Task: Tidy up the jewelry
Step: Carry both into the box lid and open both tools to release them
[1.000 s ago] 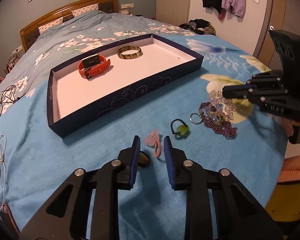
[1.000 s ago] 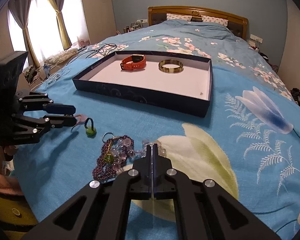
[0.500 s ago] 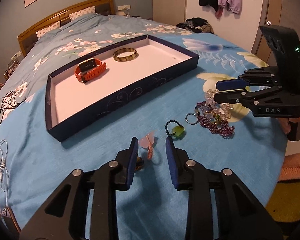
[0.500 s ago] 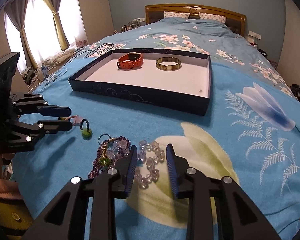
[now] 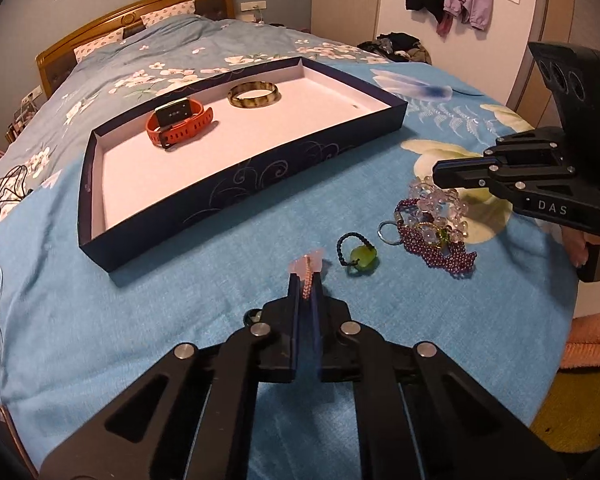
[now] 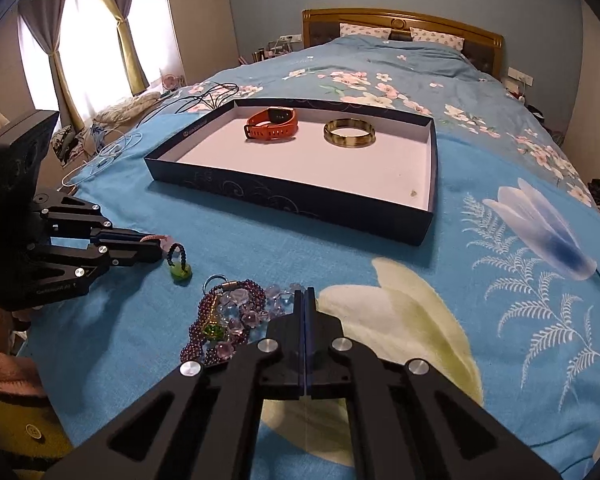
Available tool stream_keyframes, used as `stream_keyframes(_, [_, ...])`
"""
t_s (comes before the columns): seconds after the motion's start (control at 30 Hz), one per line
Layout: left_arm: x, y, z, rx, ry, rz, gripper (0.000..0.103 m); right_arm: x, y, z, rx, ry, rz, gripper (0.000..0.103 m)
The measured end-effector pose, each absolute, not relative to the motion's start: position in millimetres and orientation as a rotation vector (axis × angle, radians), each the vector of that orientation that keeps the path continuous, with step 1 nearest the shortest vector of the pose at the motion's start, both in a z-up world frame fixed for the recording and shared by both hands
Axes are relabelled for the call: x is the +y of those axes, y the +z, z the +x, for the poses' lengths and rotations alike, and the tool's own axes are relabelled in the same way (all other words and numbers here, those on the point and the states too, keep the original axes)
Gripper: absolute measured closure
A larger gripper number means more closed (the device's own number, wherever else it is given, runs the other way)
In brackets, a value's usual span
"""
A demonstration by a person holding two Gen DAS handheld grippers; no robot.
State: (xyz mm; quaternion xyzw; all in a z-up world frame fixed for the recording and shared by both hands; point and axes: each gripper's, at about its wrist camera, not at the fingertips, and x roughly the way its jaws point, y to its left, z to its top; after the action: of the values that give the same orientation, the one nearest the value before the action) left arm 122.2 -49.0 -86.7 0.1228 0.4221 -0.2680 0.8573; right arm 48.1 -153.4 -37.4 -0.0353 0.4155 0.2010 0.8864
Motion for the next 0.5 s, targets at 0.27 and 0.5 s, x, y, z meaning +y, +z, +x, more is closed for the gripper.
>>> stream_keyframes(0.27, [-47.8, -87.2, 123.1, 0.885, -0.559, 0.240, 0.098, -147.3, -36.5, 55.8, 0.881, 0.437, -0.082, 0.081])
stream_keyframes(0.5, [-46.2, -87.5, 124.0, 0.885, -0.559, 0.227, 0.098, -148.6, -39.1, 45.5, 0.904, 0.403, -0.144, 0.080])
